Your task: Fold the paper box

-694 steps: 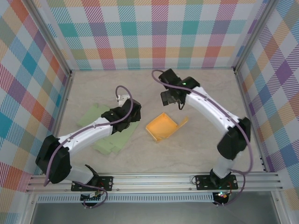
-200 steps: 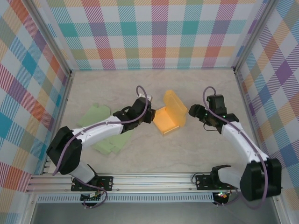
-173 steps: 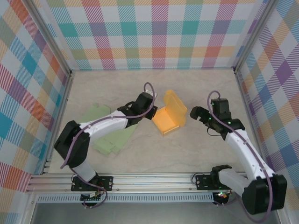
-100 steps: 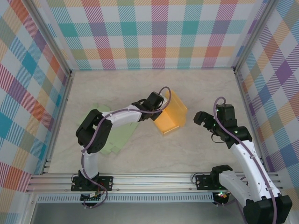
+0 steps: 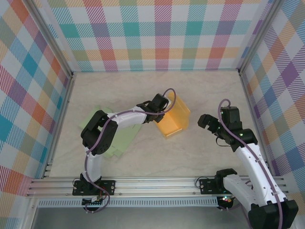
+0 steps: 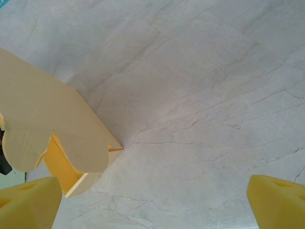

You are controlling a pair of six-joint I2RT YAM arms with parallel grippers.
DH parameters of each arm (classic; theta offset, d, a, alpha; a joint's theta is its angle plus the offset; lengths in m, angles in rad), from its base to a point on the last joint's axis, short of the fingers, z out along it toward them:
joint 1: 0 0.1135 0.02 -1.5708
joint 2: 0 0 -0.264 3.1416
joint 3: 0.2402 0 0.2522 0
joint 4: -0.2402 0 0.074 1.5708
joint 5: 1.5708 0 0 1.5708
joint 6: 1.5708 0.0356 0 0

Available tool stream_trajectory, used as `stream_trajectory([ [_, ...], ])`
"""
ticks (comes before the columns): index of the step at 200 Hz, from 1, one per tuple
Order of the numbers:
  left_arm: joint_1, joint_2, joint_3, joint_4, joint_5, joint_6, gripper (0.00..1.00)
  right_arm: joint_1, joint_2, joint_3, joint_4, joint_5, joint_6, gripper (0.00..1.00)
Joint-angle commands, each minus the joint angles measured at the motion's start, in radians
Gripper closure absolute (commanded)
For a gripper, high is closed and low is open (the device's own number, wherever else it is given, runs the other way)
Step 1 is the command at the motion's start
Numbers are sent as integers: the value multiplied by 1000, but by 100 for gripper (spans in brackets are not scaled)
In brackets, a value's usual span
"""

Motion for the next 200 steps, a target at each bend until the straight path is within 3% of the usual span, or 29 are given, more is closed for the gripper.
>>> stream_trajectory([
  [1, -9, 11, 19, -38, -38, -58, 64, -5, -4, 38, -2, 1, -6, 1],
  [35, -10, -16, 17, -45, 1, -91, 56, -5, 8, 43, 3, -10, -17, 0],
  [107, -7, -103, 29, -107, 76, -159, 56, -5, 5, 55, -9, -16, -24, 0],
  [140, 0, -87, 38, -132, 109, -155, 53, -5, 5, 69, -17, -19, -27, 0],
  [200, 11, 5, 72, -139, 69, -132, 50, -5, 15, 70, -13, -26, -24, 0],
])
